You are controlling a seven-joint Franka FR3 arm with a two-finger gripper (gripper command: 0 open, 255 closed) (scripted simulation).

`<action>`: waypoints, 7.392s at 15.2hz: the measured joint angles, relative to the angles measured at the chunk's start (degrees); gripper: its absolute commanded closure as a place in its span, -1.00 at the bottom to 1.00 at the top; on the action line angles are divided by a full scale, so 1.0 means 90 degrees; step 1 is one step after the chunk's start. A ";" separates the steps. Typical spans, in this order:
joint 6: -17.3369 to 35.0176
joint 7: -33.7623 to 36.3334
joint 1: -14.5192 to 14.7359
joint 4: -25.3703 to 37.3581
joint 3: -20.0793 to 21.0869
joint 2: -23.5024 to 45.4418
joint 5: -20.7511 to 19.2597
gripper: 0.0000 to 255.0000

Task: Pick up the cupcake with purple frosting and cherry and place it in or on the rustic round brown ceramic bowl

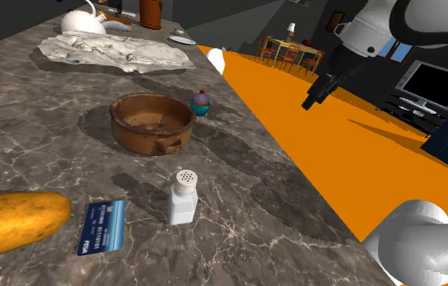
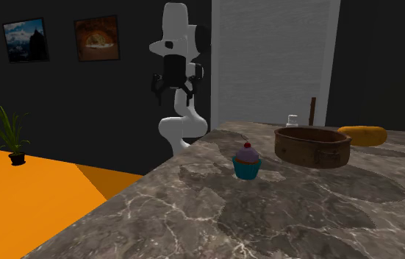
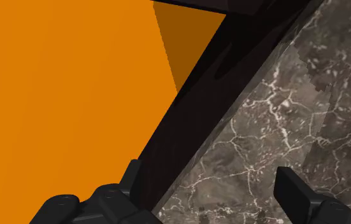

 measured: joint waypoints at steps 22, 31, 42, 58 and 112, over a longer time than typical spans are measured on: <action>0.3636 0.0420 0.0773 0.1000 0.0675 0.3172 0.1196 -1.00; 0.4381 0.0407 0.0859 0.1264 0.0778 0.3991 0.1272 -1.00; 0.4507 0.0422 0.0870 0.1217 0.0795 0.4049 0.1267 1.00; 0.3827 0.0528 0.0846 0.1799 0.0780 0.3961 0.1188 1.00; 0.1355 0.1242 0.0800 0.3545 0.0735 0.5095 0.1277 1.00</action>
